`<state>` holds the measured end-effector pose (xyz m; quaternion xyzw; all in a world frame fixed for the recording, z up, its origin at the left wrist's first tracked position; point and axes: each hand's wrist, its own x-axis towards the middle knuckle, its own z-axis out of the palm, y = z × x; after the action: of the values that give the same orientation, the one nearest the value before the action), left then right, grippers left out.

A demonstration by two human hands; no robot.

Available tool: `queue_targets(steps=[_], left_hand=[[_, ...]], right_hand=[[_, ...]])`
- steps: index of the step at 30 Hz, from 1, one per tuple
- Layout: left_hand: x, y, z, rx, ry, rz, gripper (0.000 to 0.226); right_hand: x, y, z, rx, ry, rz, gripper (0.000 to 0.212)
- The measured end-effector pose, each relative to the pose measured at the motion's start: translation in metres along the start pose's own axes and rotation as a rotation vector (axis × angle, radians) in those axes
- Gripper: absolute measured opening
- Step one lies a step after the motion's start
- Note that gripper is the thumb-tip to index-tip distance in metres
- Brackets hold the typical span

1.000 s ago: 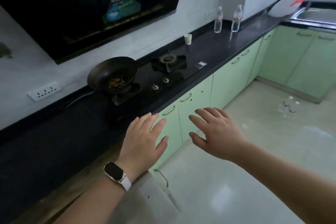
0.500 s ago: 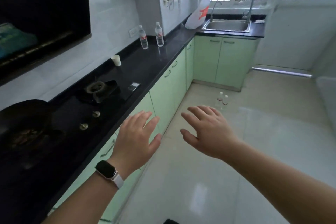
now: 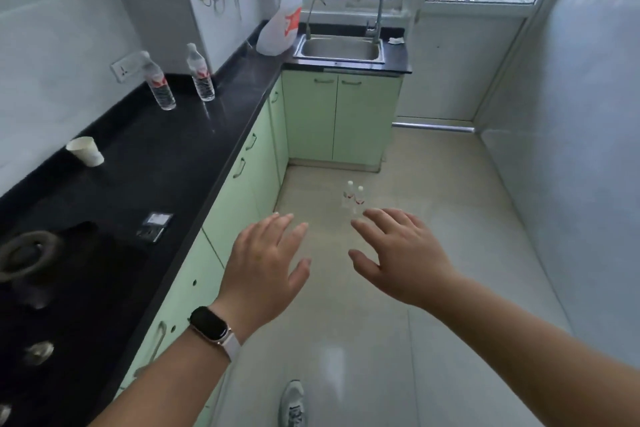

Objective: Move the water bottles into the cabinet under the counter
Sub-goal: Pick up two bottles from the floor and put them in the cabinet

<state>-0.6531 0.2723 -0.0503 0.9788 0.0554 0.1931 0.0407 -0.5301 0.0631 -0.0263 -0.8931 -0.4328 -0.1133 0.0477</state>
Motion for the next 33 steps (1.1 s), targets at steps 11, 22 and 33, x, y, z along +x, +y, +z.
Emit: queue_targets(steps=[11,22,33], left_hand=[[0.127,-0.068,0.053,-0.112,-0.054,0.13,0.052],[0.249,-0.039,0.128,-0.057,-0.153,0.187,0.053],[0.414,0.042,0.19,0.03,-0.139,0.137,0.051]], right_hand=[[0.103,0.034,0.029,-0.086,0.014,0.142,0.054],[0.159,0.159,0.085,-0.034,0.02,0.188,0.054],[0.24,0.347,0.116,0.085,0.057,0.081,0.053]])
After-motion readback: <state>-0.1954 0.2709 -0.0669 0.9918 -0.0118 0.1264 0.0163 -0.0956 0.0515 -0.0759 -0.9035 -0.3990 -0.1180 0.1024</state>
